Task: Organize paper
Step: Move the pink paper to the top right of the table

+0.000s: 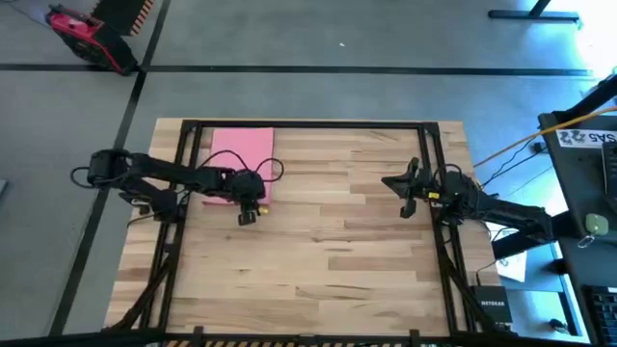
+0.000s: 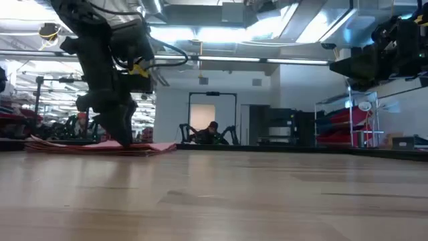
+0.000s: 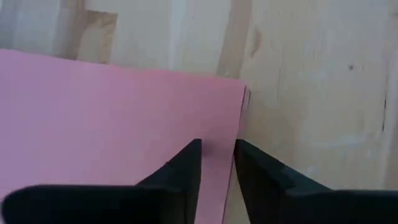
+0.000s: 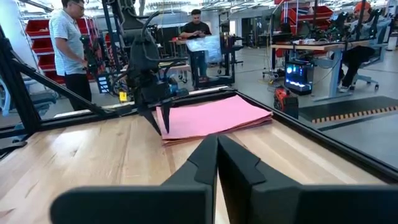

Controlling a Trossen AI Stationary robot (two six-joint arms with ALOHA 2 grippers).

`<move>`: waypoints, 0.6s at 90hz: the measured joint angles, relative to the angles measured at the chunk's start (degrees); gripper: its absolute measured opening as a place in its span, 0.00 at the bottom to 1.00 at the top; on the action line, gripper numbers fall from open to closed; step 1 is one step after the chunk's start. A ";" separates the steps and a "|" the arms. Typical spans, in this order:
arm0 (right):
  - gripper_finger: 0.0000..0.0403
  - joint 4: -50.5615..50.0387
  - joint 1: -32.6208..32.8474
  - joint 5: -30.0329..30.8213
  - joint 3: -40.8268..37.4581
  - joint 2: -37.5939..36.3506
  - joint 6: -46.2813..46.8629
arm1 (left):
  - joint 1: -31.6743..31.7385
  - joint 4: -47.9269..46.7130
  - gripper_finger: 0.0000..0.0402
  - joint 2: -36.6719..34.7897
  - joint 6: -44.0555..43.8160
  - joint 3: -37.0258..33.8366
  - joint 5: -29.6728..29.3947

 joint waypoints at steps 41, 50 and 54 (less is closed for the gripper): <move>0.00 0.00 0.00 0.00 0.00 0.01 0.00 | 0.00 -0.08 0.00 0.00 -0.18 0.60 4.63; 0.00 0.00 -0.01 0.00 0.00 0.01 0.00 | 0.00 -0.02 0.00 0.00 -0.07 1.97 5.30; 0.00 0.00 -0.02 0.02 0.00 0.01 0.00 | 0.00 0.01 0.00 0.00 0.31 2.87 5.60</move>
